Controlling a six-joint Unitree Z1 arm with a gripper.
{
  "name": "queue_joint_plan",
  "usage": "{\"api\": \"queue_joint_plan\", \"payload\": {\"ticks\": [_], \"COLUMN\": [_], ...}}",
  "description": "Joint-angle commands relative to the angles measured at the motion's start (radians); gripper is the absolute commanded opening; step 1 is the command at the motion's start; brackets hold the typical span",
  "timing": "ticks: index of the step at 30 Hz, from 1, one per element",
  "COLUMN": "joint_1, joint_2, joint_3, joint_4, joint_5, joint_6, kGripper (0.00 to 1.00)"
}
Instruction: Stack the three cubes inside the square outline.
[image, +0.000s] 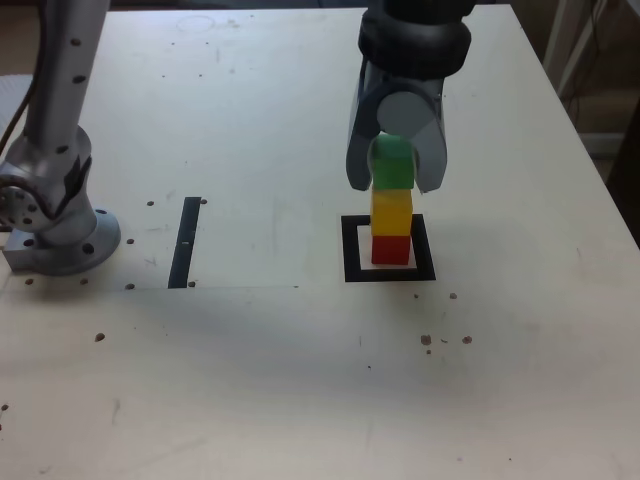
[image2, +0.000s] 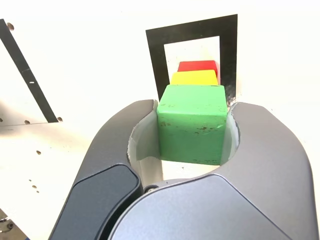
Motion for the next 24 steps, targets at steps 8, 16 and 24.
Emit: {"api": "queue_joint_plan", "payload": {"ticks": [8,16,24], "joint_1": [-0.015,-0.019,-0.019], "joint_2": [0.001,0.009,0.031], "joint_3": [0.009,0.015,0.016], "joint_4": [0.001,-0.004,-0.003], "joint_5": [-0.012,-0.026,-0.019], "joint_6": [-0.007,-0.006,-0.006], "kGripper": [0.16,0.17,0.32]}}
